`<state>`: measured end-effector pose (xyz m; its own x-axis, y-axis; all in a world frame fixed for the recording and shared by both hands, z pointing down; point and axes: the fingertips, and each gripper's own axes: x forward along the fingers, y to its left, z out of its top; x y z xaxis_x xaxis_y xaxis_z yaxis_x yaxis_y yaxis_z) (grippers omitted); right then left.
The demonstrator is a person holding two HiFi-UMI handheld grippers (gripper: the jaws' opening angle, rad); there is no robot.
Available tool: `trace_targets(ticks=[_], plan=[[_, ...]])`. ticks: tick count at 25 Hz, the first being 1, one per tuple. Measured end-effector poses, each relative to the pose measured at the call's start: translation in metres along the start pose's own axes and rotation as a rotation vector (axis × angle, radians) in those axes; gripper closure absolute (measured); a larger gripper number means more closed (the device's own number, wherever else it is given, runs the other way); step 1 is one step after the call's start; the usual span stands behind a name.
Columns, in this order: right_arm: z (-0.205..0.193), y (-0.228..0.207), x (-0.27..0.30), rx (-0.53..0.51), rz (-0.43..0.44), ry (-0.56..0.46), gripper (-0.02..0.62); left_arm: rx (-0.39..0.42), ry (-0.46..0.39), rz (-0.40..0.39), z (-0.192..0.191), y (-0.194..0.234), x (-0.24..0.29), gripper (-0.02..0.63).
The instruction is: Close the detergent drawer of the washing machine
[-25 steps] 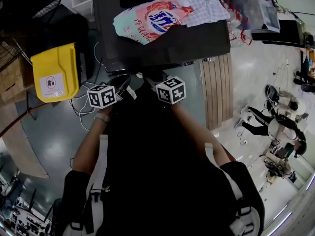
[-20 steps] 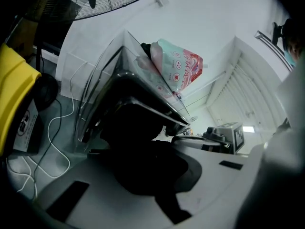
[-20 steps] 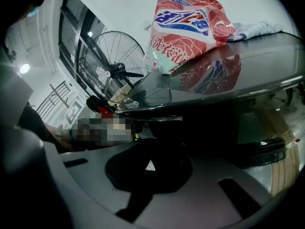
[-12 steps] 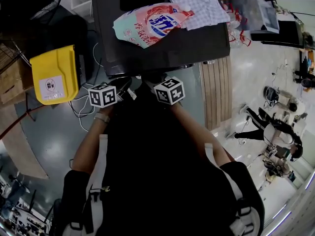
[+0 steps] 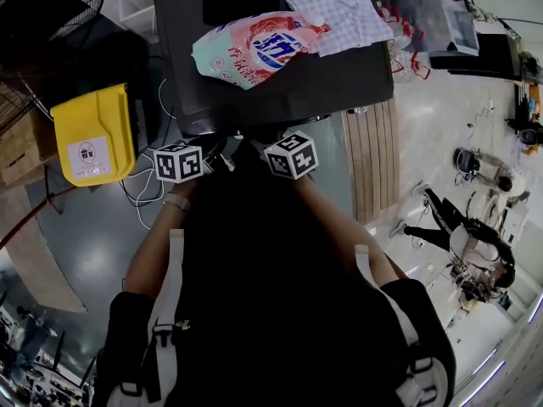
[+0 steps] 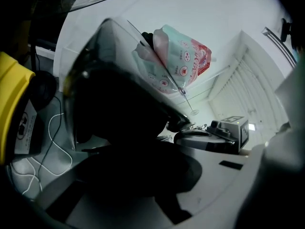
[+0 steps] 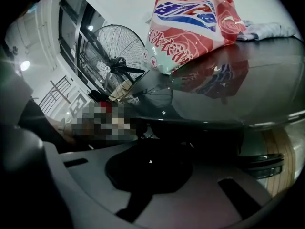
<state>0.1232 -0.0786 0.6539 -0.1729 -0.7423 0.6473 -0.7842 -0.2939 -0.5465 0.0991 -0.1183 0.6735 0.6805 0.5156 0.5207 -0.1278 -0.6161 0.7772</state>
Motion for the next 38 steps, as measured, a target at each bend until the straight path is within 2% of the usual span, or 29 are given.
trace_targets(ticks=[8, 15, 26, 33, 38], plan=[[0.004, -0.004, -0.011, 0.003, -0.035, -0.055, 0.58, 0.044, 0.005, 0.04, -0.001, -0.002, 0.001, 0.595], [0.006, -0.004, -0.022, 0.036, -0.047, -0.109, 0.58, 0.041, -0.069, 0.059, 0.004, -0.003, -0.015, 0.597], [0.009, 0.034, -0.032, -0.05, -0.043, -0.162, 0.58, 0.148, -0.177, 0.077, 0.005, -0.022, -0.064, 0.595], [0.031, 0.076, -0.047, -0.177, -0.027, -0.203, 0.58, 0.265, -0.28, 0.099, 0.02, -0.046, -0.11, 0.595], [0.051, 0.111, -0.058, -0.272, 0.004, -0.24, 0.58, 0.382, -0.347, 0.121, 0.032, -0.067, -0.144, 0.595]])
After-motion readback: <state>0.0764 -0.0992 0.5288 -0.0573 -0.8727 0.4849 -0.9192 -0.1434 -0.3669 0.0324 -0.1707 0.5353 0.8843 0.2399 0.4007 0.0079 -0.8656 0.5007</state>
